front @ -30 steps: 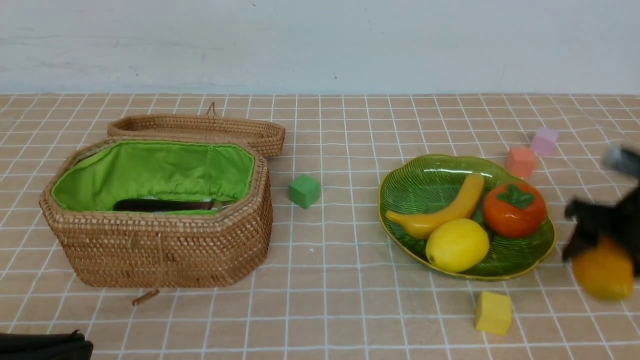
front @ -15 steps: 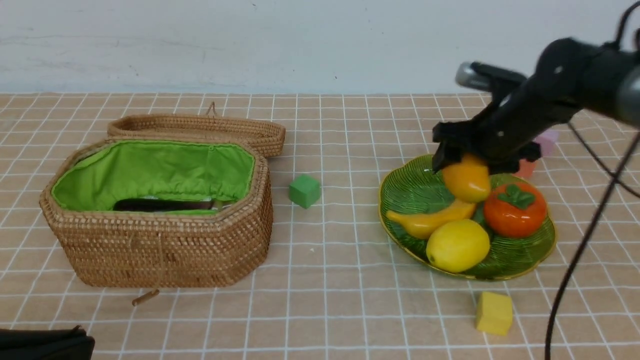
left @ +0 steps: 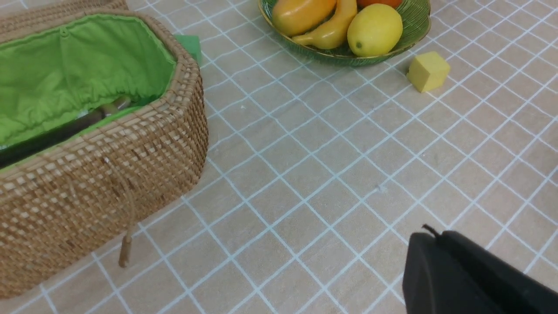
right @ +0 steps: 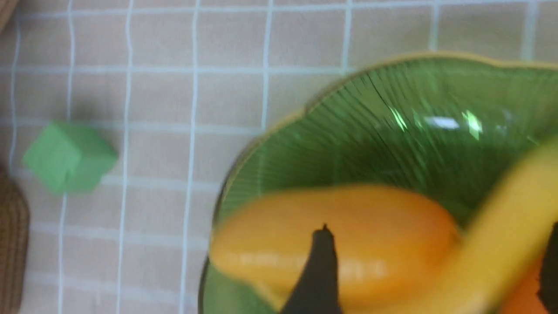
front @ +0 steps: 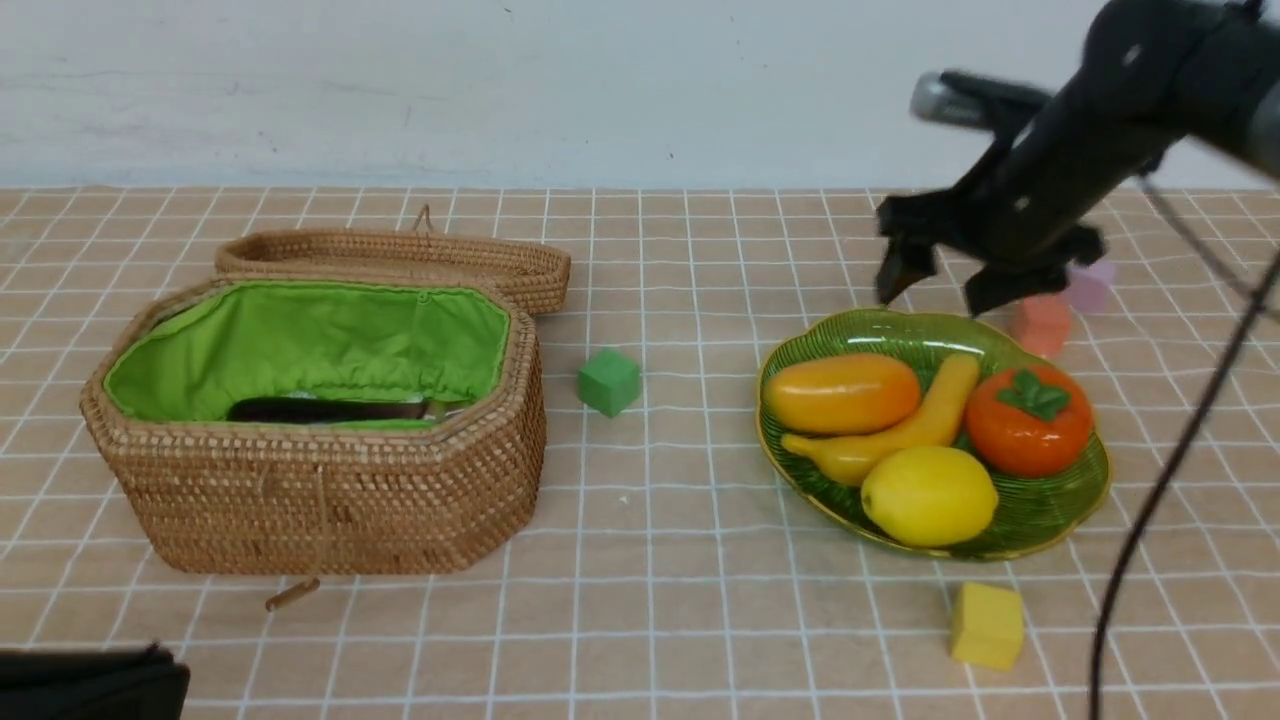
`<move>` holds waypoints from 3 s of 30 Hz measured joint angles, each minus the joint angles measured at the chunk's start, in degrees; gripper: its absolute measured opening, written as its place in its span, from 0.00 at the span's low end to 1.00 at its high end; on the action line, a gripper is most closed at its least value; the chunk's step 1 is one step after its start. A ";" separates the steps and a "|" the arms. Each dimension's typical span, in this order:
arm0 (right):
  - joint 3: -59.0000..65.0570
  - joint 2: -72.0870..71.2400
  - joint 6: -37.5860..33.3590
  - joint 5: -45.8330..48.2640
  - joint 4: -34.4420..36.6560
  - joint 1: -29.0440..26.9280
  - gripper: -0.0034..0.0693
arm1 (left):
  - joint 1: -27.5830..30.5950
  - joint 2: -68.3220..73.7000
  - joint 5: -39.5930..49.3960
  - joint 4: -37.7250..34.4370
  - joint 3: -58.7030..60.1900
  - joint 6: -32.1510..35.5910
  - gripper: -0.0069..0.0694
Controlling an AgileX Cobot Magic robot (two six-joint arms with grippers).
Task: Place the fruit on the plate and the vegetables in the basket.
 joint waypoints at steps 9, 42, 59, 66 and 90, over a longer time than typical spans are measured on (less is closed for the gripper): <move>16.77 -28.54 -1.22 9.35 -7.78 -0.25 0.06 | 0.00 -16.05 -15.63 1.61 9.61 -8.63 0.08; 78.87 -102.32 10.08 -6.73 -7.26 -0.25 0.07 | 0.00 -27.58 -27.05 5.68 34.00 -16.13 0.08; 110.33 -117.22 0.33 -37.86 -11.07 -5.40 0.04 | 0.00 -27.58 -26.43 5.68 34.00 -16.20 0.08; 110.33 -117.32 0.33 -37.98 -11.12 -5.40 0.04 | 0.00 -27.58 -26.43 5.68 34.00 -16.27 0.08; 110.33 -117.32 0.33 -37.98 -11.12 -5.40 0.06 | 27.02 -27.58 -33.49 -3.91 35.47 -10.74 0.07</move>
